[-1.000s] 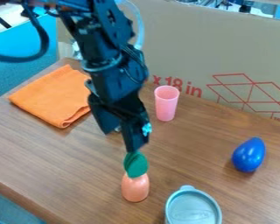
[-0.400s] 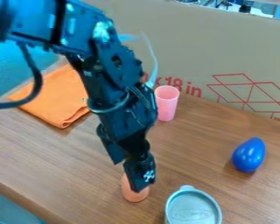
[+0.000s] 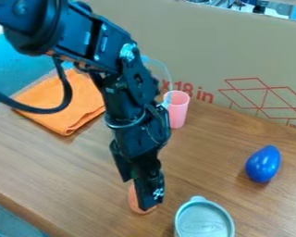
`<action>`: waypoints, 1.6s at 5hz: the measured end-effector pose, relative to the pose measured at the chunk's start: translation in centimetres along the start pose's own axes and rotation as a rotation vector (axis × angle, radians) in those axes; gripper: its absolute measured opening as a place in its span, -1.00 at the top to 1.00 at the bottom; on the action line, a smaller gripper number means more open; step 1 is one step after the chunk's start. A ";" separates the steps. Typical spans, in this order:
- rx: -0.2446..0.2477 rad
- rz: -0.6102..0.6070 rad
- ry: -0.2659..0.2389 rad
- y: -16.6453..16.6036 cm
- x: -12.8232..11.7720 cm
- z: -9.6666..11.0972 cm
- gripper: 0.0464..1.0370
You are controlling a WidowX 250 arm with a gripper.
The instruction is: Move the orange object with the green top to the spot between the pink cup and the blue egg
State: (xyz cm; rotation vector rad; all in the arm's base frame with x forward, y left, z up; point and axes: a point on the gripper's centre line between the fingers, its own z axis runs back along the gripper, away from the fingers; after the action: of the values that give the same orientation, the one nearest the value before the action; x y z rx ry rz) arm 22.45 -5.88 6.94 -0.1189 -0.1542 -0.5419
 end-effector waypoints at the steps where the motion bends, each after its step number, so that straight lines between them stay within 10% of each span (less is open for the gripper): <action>1: -0.006 -0.026 -0.013 -0.1 0.4 -0.5 -0.31; 3: -0.002 -0.041 -0.046 -1.0 0.7 0.7 0.64; 6: 0.123 -0.041 -0.181 0.9 6.6 5.6 0.69; 8: 0.226 -0.054 -0.218 2.1 13.6 2.7 0.69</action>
State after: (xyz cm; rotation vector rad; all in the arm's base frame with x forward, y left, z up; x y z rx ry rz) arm 34.76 -10.55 11.82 0.0465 -0.4308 -0.5607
